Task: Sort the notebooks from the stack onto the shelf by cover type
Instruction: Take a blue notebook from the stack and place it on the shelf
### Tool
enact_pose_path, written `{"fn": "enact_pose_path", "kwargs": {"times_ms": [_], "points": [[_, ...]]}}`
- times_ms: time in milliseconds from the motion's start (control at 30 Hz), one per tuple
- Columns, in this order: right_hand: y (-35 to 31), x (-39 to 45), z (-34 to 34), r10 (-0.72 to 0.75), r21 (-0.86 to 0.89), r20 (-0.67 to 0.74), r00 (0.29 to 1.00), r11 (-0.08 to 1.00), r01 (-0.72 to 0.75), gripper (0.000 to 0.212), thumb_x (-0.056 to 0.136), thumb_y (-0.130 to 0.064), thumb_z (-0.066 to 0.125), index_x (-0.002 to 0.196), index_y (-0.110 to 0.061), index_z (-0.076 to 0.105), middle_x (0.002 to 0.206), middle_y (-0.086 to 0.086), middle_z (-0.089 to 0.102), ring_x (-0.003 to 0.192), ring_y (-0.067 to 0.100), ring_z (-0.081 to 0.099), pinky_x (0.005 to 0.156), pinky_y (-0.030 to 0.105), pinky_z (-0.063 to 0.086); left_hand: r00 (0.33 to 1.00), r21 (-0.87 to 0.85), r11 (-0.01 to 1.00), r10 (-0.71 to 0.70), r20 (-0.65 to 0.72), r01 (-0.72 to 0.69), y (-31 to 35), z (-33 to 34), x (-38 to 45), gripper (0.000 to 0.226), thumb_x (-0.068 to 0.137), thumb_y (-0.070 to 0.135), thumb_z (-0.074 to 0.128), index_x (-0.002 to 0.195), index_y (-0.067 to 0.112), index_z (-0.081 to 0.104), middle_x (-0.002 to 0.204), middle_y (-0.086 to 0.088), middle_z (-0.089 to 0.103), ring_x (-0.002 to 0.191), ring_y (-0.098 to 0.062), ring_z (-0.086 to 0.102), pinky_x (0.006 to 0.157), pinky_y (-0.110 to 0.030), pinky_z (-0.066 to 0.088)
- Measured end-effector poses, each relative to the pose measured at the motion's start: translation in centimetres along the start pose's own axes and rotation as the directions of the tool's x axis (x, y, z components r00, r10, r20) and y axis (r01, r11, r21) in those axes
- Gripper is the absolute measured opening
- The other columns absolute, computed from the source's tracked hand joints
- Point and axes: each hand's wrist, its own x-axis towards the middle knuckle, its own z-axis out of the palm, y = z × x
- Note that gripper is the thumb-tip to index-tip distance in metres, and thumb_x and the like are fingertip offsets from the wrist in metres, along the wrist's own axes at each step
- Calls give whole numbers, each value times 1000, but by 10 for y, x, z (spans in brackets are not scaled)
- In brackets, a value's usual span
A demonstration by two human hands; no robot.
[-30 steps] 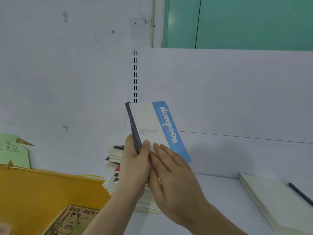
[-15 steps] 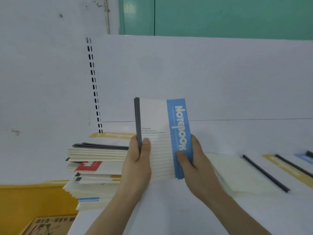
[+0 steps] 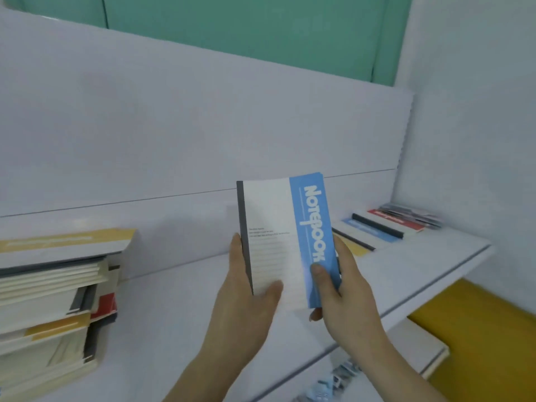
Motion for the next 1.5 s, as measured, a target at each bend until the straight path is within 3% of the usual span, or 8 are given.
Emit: {"fn": "enact_pose_path", "kwargs": {"times_ms": [100,200,400,533,633,733,1033,1500], "points": [[17,-2,-38,-34,-118,-71,997,993,25,51,100,-30,48,136,-58,27,111,-27,59,78,14,65,59,33,59,991,51,997,53,119,-60,8,38,5,101,80,32,71,151,50,0,139,20,50,112,-6,59,89,-32,55],[39,4,-82,-38,-178,-123,992,984,16,50,100,-32,48,133,-63,28,111,-23,61,80,10,65,59,28,57,964,108,987,91,248,-121,19,75,12,112,69,37,76,151,45,1,136,16,49,113,-9,58,91,-40,55],[88,31,-163,-9,-299,-113,994,954,-26,63,98,-33,46,149,-48,12,118,-12,48,94,9,57,66,33,59,940,328,918,114,321,-223,42,173,32,127,78,45,72,154,23,-27,147,6,26,127,-9,39,92,-15,35],[120,66,-223,6,-401,-76,997,916,-36,72,100,-27,47,154,-35,1,132,-10,35,95,-1,50,64,17,53,936,411,876,115,331,-253,55,241,52,127,80,50,70,152,20,-30,141,8,25,126,-8,33,92,-13,27],[141,95,-256,21,-427,-3,1000,904,-20,72,100,-27,49,155,-34,2,139,-12,32,98,-4,49,67,12,48,941,447,858,109,321,-252,57,282,69,123,79,52,69,154,21,-23,129,9,29,111,-6,36,86,-16,31],[158,127,-276,16,-465,130,991,884,46,74,98,-31,54,155,-33,7,143,-16,28,106,-2,41,79,4,40,955,508,832,81,286,-223,55,309,90,119,79,60,67,157,21,-14,129,8,34,117,-9,37,92,-17,33],[207,242,-290,100,-604,528,843,743,290,109,74,-64,71,155,-31,6,147,-17,23,128,4,32,107,23,33,965,712,684,-45,259,-159,29,342,171,113,78,75,60,158,15,8,138,3,42,127,-16,40,104,-25,36],[290,372,-257,92,-582,766,637,521,625,123,56,-97,33,154,-25,20,154,-4,29,148,20,8,122,37,11,952,941,330,-255,167,-77,-10,381,248,85,76,88,30,129,24,48,122,4,55,116,-22,45,97,-37,39]]}}
